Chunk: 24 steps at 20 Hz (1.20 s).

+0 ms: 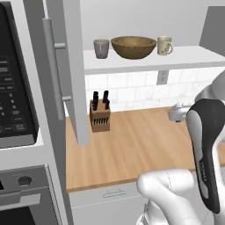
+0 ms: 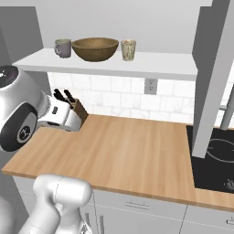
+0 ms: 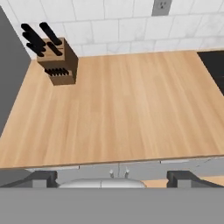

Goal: Gather all objects into one cabinet and sort the glasses and bowls to opposite sides.

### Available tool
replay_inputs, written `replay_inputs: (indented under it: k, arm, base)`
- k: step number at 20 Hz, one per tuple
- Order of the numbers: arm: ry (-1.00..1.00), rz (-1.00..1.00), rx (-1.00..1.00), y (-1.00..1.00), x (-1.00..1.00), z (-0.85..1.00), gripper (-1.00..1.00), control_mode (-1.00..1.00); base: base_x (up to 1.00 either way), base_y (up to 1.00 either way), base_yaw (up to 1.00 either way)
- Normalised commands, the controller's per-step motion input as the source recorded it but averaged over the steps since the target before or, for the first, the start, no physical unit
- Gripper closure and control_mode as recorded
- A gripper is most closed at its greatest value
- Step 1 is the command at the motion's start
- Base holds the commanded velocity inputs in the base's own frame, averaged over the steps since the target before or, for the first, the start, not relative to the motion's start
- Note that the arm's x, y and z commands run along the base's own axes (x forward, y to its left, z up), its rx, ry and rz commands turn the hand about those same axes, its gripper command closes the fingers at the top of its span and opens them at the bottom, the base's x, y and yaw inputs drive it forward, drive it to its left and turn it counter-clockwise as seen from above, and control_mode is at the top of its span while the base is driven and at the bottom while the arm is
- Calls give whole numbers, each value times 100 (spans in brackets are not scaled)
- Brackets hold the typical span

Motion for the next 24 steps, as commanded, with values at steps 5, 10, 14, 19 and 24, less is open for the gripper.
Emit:
replay_inputs:
  k: [5, 10, 14, 19, 24]
  arm:
    - [0, 0, -3, 0, -32, -7, -100, 100]
    - [0, 0, 0, 0, 0, 0, -100, 100]
    - [0, 0, 0, 0, 0, 0, -100, 100]
    - [0, 0, 0, 0, 0, 0, -100, 100]
    - [0, 0, 0, 0, 0, 0, -100, 100]
  base:
    - [-9, 0, 0]
    - [-60, 0, 0]
    - [-97, -1, 0]
    - [-94, 0, 6]
    - [-78, 0, 21]
